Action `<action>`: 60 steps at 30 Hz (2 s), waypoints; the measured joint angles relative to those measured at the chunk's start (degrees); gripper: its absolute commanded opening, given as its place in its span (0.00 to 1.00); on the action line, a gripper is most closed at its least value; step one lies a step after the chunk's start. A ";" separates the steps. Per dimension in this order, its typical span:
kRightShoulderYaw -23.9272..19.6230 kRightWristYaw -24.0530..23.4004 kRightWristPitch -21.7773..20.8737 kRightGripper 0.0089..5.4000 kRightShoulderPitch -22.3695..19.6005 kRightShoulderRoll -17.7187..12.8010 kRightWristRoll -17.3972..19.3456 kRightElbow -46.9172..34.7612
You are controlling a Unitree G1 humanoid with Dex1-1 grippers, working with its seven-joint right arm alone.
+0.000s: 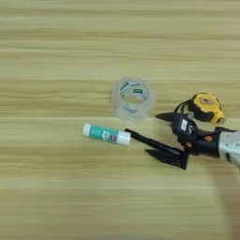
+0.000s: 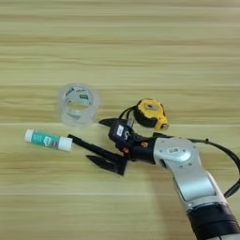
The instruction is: Move the objects on the table
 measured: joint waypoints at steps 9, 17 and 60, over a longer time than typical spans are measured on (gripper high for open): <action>-0.31 -1.16 -2.27 1.00 -1.30 -0.02 -0.72 3.00; -0.45 -6.24 -5.05 1.00 -4.01 0.03 -4.17 6.99; -13.93 3.13 12.80 1.00 -5.70 0.92 26.49 -7.66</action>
